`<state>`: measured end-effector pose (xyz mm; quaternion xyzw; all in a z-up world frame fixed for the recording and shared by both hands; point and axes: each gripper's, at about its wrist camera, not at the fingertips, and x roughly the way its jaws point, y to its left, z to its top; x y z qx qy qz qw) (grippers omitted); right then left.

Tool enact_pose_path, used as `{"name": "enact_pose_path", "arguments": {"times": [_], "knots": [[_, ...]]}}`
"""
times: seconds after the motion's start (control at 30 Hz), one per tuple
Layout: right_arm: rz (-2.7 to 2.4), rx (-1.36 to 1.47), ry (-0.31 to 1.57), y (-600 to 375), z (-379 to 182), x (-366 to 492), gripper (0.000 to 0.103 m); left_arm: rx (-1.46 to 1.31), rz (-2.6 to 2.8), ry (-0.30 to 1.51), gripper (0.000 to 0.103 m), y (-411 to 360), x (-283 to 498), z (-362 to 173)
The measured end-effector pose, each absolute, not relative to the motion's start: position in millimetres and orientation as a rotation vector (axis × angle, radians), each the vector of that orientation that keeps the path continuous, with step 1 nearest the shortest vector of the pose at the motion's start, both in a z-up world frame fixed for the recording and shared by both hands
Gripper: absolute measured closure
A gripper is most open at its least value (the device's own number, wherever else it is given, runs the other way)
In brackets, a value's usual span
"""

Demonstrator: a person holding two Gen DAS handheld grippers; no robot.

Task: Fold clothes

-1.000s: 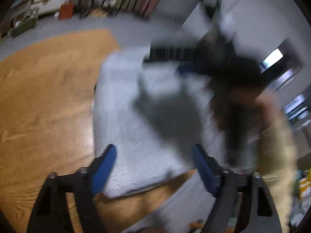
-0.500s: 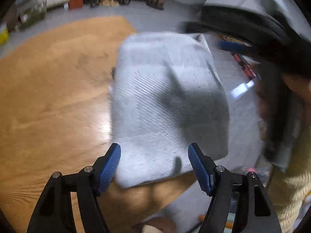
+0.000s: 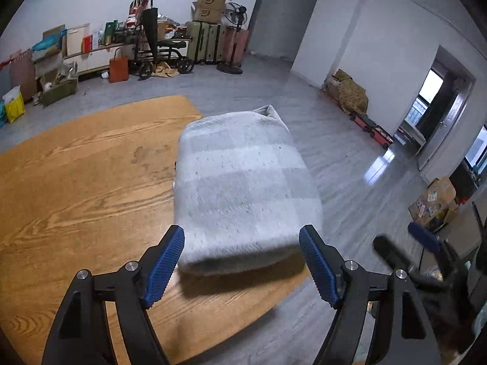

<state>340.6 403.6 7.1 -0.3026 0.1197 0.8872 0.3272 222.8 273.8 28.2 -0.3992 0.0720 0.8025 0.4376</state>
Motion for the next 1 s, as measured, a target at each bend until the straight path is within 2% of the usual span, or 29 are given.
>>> {"name": "enact_pose_path", "arguments": {"times": [0.3,0.47,1.0], "knots": [[2.400,-0.800,0.237,395.4,10.7,329.5,0.006,-0.901,2.092,0.222,0.024,275.4,194.7,9.9],[2.487,-0.805,0.281,396.3,8.2,314.5,0.006,-0.906,2.112,0.210,0.023,271.6,174.8,9.6],[2.471,-0.870,0.259,385.8,3.1,294.0,0.006,-0.916,2.108,0.272,0.023,278.0,160.6,9.2]]}}
